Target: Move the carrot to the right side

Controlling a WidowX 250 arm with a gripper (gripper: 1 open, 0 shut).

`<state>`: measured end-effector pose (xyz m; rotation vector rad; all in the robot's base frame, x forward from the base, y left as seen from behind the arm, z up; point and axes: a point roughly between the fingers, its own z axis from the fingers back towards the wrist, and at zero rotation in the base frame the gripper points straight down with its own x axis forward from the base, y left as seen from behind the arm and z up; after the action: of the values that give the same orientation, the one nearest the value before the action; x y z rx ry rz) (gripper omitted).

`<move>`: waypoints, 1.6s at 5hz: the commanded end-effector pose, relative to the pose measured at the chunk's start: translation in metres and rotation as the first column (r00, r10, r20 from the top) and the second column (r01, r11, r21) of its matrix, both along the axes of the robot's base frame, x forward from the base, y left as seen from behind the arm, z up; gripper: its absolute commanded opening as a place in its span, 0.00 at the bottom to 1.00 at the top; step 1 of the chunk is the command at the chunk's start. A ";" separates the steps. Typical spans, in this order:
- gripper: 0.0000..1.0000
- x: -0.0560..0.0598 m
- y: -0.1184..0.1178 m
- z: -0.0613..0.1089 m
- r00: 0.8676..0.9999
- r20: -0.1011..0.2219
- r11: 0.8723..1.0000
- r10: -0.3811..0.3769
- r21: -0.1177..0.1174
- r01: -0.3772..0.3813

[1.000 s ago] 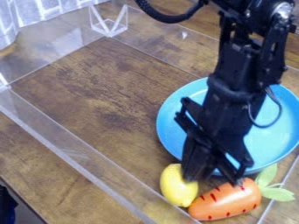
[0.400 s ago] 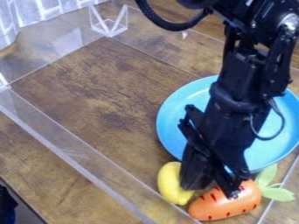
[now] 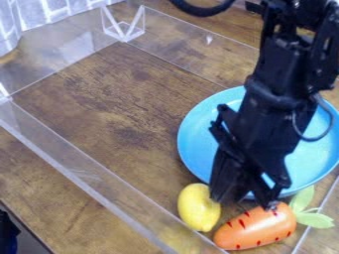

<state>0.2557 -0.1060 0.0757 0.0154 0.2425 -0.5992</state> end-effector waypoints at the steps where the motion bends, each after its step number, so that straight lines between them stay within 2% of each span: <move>1: 0.00 0.012 -0.008 0.032 0.997 0.077 0.998 -0.017 -0.052 0.022; 2: 1.00 0.017 -0.016 0.043 0.997 0.077 0.997 -0.031 -0.061 0.036; 4: 1.00 0.031 0.010 0.058 0.998 0.064 1.000 -0.003 -0.028 0.005; 5: 1.00 0.021 0.018 0.051 0.992 0.064 0.994 -0.107 -0.015 0.108; 6: 1.00 0.014 0.019 0.039 0.991 0.058 0.993 -0.119 -0.012 0.120; 8: 1.00 0.024 0.014 0.013 0.980 0.060 0.982 -0.187 -0.006 0.188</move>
<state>0.2789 -0.0865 0.0806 0.0369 0.2143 -0.7657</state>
